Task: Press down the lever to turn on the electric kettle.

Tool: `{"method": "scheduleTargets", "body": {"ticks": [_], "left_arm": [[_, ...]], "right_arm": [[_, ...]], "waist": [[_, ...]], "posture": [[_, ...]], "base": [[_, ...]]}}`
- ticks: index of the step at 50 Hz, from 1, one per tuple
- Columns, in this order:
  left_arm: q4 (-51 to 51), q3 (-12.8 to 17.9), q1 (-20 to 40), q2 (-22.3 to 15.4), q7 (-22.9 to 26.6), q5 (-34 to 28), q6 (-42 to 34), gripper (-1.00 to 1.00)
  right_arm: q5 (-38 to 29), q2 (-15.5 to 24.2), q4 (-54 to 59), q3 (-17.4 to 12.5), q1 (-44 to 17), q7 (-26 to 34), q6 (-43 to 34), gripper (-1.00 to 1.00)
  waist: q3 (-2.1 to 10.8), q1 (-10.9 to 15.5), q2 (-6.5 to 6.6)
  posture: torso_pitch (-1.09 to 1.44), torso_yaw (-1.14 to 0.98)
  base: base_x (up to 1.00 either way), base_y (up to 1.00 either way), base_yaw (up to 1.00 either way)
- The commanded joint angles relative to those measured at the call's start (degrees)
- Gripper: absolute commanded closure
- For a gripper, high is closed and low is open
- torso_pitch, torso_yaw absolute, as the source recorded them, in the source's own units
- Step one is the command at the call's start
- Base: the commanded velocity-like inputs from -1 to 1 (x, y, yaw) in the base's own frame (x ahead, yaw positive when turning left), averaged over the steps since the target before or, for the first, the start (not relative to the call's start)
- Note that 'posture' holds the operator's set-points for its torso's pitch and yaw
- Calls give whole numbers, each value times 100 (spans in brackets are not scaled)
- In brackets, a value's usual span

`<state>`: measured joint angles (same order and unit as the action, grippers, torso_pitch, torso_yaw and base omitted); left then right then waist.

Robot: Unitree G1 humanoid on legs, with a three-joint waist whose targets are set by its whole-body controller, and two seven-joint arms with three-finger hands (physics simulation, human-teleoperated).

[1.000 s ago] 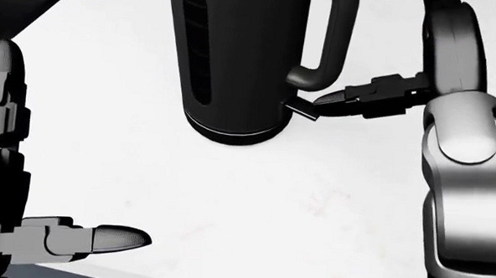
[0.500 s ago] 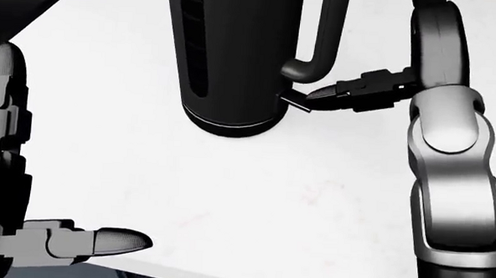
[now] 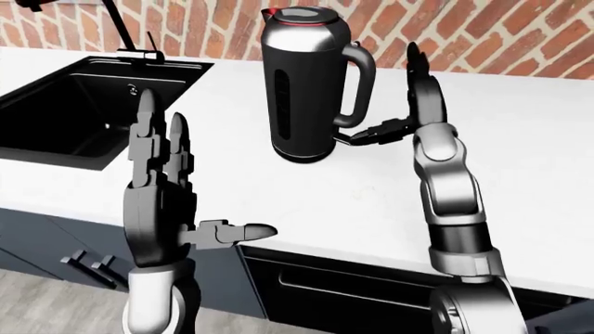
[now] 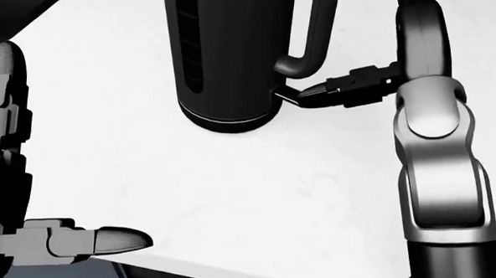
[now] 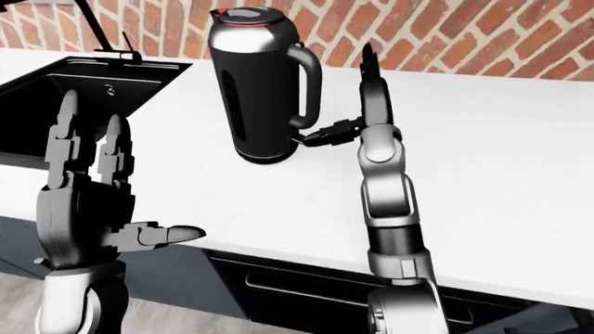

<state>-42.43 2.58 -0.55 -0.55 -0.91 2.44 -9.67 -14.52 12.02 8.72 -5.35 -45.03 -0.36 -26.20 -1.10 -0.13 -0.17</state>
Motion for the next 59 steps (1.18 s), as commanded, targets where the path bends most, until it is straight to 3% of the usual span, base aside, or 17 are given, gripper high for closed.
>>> {"method": "scheduleTargets", "body": {"ticks": [1, 59], "left_arm": [[-208, 22, 99, -14, -4, 17, 129, -100], [-230, 63, 167, -33, -26, 31, 52, -100]], "right_arm": [[-135, 27, 27, 12, -173, -110, 79, -100], [-284, -20, 1409, 118, -703, -131, 280, -100]], "waist": [[69, 18, -1], [73, 8, 28]], "posture": [[0, 0], [0, 0]], "base": [[0, 0, 0], [0, 0, 0]]}}
